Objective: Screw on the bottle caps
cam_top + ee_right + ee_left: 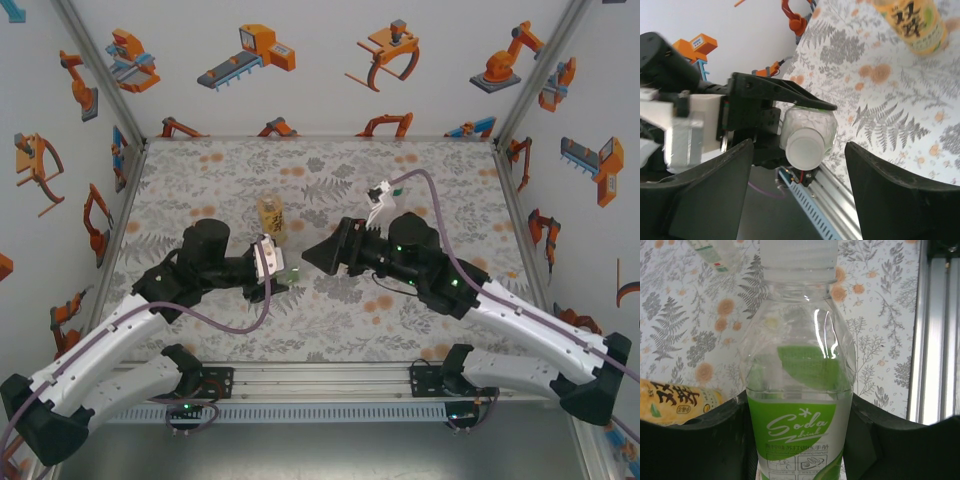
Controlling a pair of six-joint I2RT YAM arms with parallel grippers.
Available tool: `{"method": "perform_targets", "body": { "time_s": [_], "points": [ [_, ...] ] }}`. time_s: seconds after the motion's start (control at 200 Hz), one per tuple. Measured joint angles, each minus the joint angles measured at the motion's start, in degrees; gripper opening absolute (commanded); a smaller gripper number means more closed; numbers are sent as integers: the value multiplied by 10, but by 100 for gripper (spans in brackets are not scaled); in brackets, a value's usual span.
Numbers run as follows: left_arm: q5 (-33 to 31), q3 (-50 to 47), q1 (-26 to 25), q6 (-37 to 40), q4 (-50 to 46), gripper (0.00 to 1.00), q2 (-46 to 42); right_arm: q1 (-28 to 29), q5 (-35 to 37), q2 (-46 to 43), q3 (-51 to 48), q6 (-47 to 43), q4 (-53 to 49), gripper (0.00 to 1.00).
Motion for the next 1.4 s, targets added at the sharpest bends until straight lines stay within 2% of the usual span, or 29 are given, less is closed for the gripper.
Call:
{"method": "perform_targets", "body": {
  "time_s": [0.195,0.416,0.616,0.941,1.402],
  "points": [
    [49,5,0,5,-1,0,15,0,-34,-30,9,-153,-3,62],
    [94,16,0,13,-12,0,29,0,-140,-45,14,-390,-30,60],
    [110,18,0,15,-23,0,31,0,-219,-26,27,-537,-66,57],
    [116,18,0,16,-26,0,32,0,-240,-6,27,-600,-67,49],
    [122,21,0,16,-26,0,32,0,-240,5,27,-609,-63,48]
  ]
}}
